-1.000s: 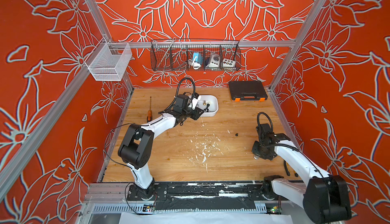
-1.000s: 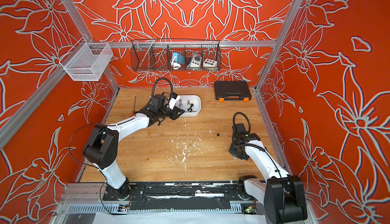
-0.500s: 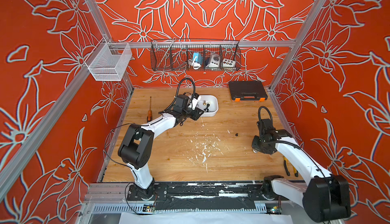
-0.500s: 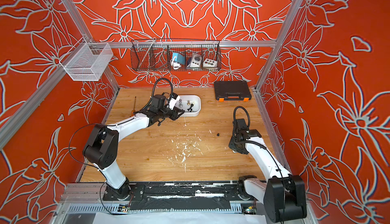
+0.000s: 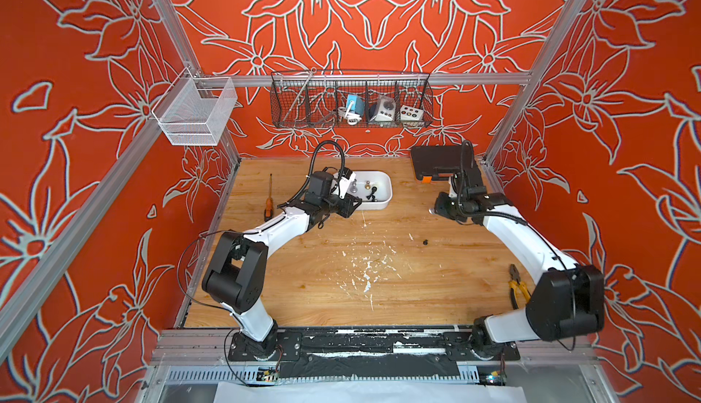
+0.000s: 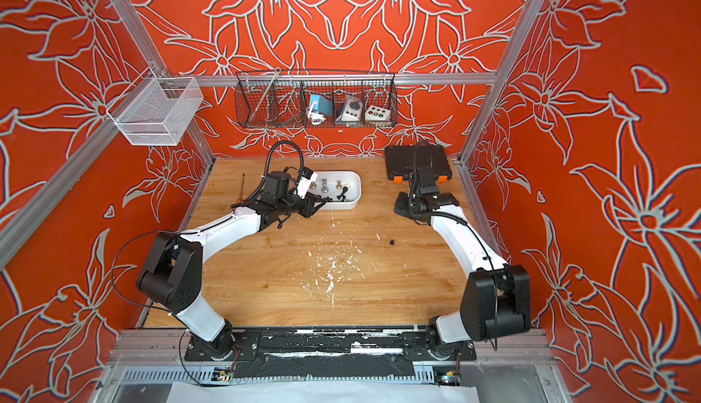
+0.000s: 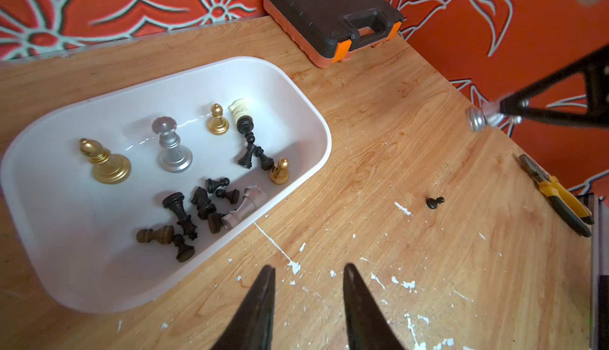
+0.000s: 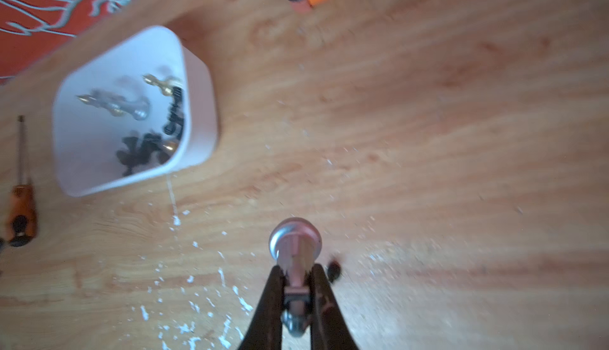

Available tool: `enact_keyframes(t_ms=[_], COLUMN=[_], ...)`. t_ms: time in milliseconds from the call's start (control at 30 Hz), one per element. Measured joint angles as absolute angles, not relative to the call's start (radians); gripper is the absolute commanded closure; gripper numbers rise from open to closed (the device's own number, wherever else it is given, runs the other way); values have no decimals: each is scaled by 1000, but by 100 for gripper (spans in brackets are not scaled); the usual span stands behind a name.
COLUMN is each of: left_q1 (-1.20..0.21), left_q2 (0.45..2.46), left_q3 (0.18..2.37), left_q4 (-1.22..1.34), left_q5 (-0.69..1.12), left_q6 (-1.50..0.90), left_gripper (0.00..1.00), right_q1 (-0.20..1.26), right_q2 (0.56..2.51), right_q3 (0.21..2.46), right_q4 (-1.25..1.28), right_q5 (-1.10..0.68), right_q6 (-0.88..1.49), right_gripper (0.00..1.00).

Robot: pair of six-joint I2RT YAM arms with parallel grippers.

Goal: Put the chess pieces into the storage box
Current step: Place the chess piece in the storage box.

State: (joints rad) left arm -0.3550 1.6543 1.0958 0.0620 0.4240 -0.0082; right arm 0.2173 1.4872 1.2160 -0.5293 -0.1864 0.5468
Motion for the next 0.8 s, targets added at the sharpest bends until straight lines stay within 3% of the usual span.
enact_keyframes(t_ms=[433, 800], left_q1=[-286, -284], left_q2=[1545, 1507], left_q3=[1012, 934], left_q4=[51, 45], left_q5=[410, 413], left_q6=[-8, -9], left_gripper=[64, 64], right_q1=[374, 421], right_q2=[1956, 2199], right_q3=[1641, 1872], right_q4=[-414, -381], right_q5=[-387, -493], right_q6=[521, 548], right_gripper=[90, 89])
